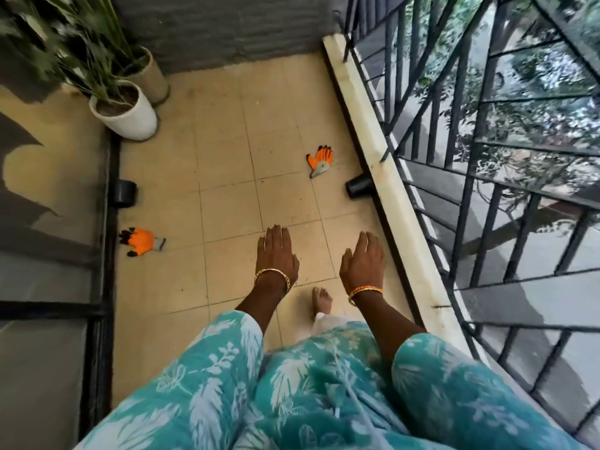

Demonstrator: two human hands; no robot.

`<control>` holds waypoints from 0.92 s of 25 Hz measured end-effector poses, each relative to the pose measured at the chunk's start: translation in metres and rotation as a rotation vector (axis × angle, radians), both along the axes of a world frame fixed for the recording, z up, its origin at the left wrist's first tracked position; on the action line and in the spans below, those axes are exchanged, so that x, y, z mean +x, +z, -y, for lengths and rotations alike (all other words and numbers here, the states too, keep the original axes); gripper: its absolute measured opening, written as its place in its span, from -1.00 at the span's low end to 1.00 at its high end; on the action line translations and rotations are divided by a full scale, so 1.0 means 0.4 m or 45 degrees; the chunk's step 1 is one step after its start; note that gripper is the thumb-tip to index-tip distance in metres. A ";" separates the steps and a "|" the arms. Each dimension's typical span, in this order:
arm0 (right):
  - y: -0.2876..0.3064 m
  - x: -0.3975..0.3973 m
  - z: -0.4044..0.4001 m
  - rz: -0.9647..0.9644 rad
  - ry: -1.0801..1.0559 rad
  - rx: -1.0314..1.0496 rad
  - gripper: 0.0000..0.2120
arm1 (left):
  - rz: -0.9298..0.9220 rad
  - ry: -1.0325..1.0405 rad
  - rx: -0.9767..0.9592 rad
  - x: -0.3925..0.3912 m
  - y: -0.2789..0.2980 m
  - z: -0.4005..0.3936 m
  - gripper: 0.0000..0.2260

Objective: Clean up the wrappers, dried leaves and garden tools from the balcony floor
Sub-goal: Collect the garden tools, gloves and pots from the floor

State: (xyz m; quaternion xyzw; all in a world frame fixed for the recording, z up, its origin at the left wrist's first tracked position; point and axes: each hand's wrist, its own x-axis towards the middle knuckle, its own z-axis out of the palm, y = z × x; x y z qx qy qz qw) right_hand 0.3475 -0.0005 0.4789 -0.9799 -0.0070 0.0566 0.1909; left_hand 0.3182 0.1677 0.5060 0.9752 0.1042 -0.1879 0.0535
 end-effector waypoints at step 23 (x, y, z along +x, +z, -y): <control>-0.341 1.271 -0.160 -0.411 -0.262 0.003 -0.68 | -0.272 0.542 -0.470 1.209 -0.389 -0.186 -0.65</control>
